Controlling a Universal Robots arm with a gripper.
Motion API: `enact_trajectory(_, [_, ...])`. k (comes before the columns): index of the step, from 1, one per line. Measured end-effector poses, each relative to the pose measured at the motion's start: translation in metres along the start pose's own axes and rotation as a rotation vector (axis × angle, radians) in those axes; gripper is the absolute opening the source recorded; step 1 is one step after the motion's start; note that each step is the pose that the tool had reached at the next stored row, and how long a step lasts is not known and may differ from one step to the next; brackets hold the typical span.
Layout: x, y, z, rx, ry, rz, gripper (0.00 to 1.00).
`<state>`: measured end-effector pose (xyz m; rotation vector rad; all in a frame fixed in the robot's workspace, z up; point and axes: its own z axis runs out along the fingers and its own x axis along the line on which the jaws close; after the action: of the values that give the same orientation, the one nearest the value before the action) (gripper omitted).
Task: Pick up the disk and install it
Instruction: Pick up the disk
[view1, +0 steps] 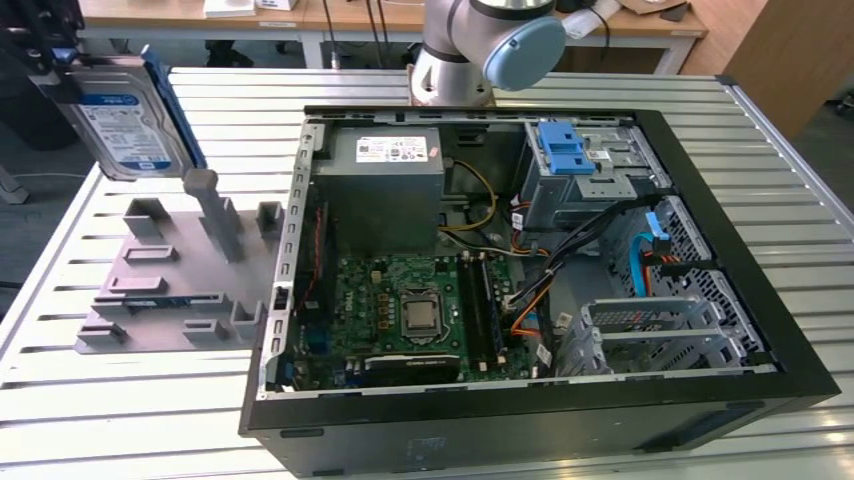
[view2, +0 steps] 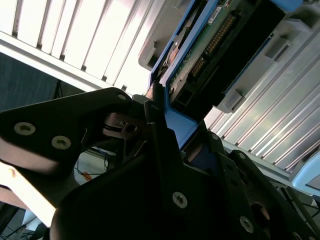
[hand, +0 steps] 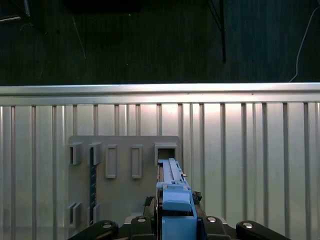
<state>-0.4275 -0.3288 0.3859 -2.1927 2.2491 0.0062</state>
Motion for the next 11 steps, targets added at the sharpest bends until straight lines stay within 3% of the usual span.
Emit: enact_trajectory(11, [0.0,0.0,-0.0061,0.0008,0.0,0.0,0.36])
